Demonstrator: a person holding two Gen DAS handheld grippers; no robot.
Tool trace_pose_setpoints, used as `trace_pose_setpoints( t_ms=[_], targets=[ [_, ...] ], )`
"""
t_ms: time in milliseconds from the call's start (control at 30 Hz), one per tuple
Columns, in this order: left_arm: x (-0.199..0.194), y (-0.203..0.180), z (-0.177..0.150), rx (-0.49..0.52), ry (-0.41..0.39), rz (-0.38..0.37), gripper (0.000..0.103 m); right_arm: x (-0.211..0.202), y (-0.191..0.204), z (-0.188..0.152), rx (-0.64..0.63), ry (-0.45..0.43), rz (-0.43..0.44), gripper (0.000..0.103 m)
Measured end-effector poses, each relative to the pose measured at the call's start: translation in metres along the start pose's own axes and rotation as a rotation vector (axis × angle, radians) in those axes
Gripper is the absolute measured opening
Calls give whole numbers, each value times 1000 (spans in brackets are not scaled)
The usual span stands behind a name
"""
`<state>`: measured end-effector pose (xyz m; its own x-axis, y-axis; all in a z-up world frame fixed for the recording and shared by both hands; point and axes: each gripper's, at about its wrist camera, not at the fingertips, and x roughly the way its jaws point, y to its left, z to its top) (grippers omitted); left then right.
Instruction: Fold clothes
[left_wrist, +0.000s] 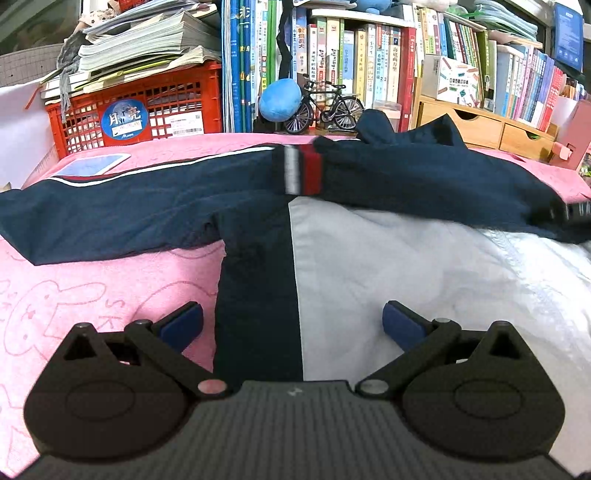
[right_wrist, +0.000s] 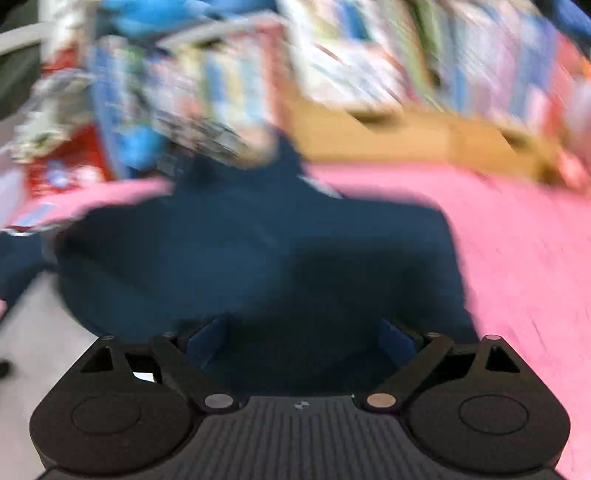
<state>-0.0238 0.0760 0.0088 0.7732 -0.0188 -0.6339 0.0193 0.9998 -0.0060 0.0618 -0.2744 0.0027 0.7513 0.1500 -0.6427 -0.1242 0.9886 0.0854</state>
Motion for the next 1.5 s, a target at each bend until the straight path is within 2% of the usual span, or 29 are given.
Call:
trace_pose_setpoints(
  t_ms=[67, 233, 333, 433, 533, 633, 733, 900, 1000, 1067, 1133, 1500],
  targets=[
    [0, 0, 0, -1, 0, 2, 103, -8, -15, -9, 13, -31, -7, 87],
    [0, 0, 0, -3, -1, 8, 103, -60, -5, -26, -17, -130, 5, 95],
    [-1, 0, 0, -6, -3, 17, 103, -94, 2, -51, -47, -194, 14, 101],
    [-1, -1, 0, -9, -4, 27, 103, -125, 5, -82, -36, -224, 25, 103],
    [-1, -1, 0, -10, -5, 33, 103, -144, 10, -114, -30, -203, 28, 103],
    [-5, -2, -1, -18, 5, 46, 103, -157, 25, -143, -79, -156, -10, 103],
    [-20, -8, -10, -15, 27, 46, 103, -171, 41, -163, -126, -160, -35, 103],
    [-71, -25, -34, 26, 72, 48, 103, -190, 56, -180, -114, -159, -45, 103],
    [-101, -36, -53, 63, 78, 0, 103, -200, 62, -189, -96, -155, -37, 103],
    [-117, -43, -65, 100, 81, -2, 103, -204, 67, -196, -96, -145, -38, 103],
    [-125, -49, -73, 119, 87, 15, 103, -208, 73, -202, -107, -134, -44, 103],
    [-136, -48, -95, 106, 136, 5, 103, -220, 87, -219, -133, -95, -51, 103]
  ],
)
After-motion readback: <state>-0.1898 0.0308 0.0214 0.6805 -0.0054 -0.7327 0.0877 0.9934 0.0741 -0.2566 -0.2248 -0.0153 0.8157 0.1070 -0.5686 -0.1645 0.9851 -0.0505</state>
